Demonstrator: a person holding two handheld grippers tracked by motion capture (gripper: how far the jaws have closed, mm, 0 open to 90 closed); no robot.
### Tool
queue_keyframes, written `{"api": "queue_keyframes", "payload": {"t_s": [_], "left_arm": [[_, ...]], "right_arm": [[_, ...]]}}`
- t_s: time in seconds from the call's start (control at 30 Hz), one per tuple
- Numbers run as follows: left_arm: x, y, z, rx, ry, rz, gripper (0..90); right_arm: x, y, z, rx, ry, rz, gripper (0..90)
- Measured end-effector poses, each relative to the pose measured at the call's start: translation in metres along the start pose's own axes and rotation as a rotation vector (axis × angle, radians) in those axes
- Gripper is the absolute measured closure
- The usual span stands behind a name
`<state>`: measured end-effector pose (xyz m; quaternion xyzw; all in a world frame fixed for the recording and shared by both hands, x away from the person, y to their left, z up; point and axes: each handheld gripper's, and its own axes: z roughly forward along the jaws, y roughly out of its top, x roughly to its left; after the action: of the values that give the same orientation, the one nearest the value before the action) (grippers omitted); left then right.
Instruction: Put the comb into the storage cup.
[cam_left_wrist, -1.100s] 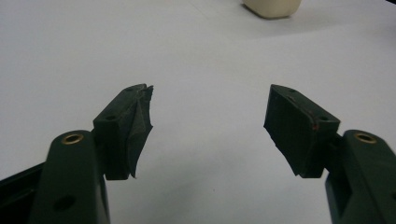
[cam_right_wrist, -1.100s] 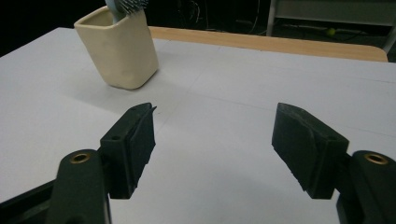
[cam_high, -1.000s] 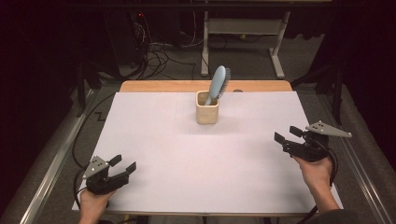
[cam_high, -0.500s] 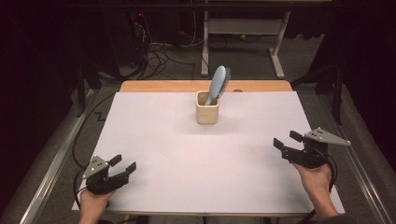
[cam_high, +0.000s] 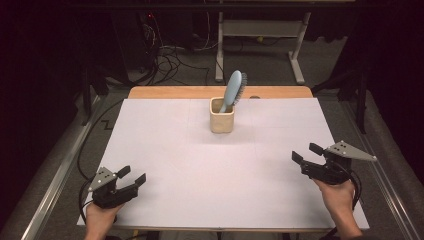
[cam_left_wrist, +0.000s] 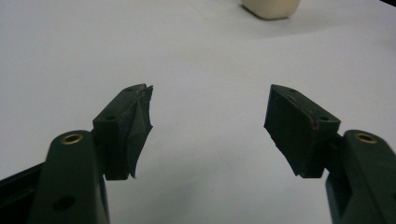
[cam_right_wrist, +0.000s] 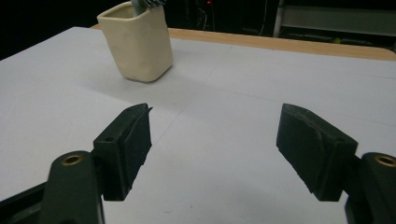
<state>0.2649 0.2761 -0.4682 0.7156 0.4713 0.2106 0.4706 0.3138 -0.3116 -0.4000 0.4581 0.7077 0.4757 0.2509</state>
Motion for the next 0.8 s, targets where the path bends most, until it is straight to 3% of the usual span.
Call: {"api": "queue_keyframes", "payload": {"t_s": [0.43, 0.8], "left_arm": [[0.0, 0.0, 0.0, -0.003, -0.009, 0.005, 31.5], [-0.001, 0.0, 0.001, -0.001, -0.011, 0.004, 31.5]], "right_arm": [[0.011, -0.005, -0.007, -0.026, 0.032, 0.003, 27.0], [0.011, -0.012, -0.009, -0.025, 0.036, 0.013, 27.0]]}}
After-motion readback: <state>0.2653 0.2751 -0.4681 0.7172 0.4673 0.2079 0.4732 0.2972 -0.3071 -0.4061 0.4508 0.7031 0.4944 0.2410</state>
